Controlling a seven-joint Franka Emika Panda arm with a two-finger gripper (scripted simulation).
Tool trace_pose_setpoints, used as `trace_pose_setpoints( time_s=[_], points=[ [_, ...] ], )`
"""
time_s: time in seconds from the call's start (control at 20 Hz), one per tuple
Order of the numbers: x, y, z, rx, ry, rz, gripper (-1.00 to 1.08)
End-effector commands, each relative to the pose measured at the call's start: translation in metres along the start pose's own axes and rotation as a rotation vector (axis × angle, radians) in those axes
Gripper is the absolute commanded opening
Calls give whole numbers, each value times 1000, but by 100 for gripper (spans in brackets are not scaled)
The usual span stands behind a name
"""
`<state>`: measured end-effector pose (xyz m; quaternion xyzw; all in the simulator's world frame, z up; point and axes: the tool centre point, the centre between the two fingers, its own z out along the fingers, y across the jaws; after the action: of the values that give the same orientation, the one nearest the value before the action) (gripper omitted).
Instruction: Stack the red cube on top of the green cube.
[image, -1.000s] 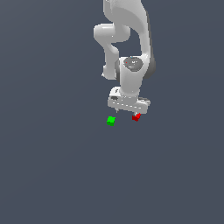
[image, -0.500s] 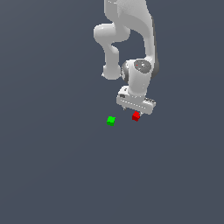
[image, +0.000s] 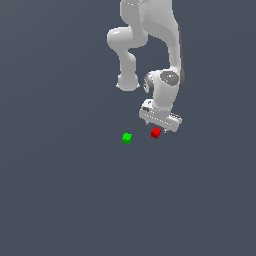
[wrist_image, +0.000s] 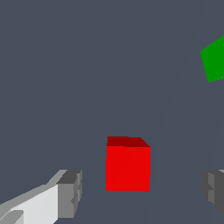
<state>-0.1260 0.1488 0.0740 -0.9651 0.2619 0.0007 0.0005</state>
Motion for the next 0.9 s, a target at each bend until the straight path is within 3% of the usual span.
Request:
trace_pose_setpoints(
  time_s=[0.0,0.45,0.85],
  points=[
    [-3,-3,2,0,1,14,100],
    [-5,-5,6,-1,1,21,100],
    [-6,-4,37,-1,2,23,100]
  ],
)
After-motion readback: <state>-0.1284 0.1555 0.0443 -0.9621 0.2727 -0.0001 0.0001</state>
